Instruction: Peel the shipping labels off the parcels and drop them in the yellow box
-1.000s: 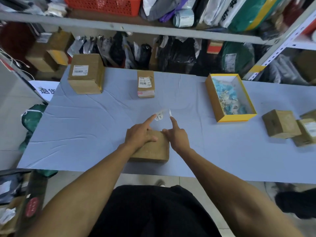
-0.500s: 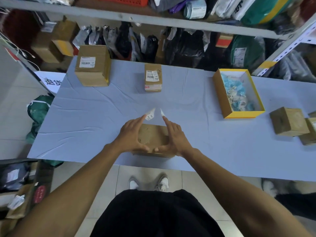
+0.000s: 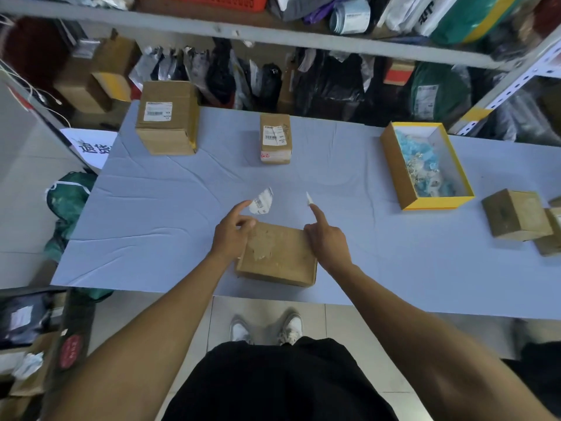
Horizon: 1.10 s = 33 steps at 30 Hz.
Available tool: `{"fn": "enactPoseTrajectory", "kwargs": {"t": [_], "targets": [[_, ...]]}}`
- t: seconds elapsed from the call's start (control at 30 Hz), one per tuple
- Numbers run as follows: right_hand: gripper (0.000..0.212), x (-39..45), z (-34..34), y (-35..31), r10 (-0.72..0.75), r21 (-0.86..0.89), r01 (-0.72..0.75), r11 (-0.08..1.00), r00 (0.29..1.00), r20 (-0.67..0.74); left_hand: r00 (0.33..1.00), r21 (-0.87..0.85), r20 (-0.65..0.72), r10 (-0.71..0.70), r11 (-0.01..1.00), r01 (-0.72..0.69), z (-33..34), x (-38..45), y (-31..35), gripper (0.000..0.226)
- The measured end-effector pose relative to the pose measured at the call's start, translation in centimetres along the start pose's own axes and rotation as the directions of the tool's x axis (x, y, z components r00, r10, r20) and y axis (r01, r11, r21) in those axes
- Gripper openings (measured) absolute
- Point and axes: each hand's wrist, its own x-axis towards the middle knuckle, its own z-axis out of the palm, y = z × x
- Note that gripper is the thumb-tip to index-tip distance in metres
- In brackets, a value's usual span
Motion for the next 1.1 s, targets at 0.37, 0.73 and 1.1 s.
{"fn": "enactPoseTrajectory", "kwargs": {"t": [0.37, 0.73, 1.1], "targets": [[0.134, -4.1, -1.3, 0.5, -0.174, -0.003, 0.186, 0.983, 0.925, 0.337, 0.876, 0.378, 0.481, 0.038, 0.892, -0.246, -2.6, -3.3, 1.5, 0.146], [0.133, 2.5, -2.8, -2.4, -0.152, -0.178, 0.206, 0.962, 0.949, 0.275, 0.935, 0.382, 0.352, 0.04, 0.906, -0.183, -2.3, 2.3, 3.4, 0.143], [0.013, 8.2, -8.8, -10.0, -0.297, -0.364, 0.352, 0.862, 0.934, 0.2, 0.953, 0.524, 0.199, 0.23, 0.797, -0.301, -4.3, 6.5, 13.1, 0.03]]}}
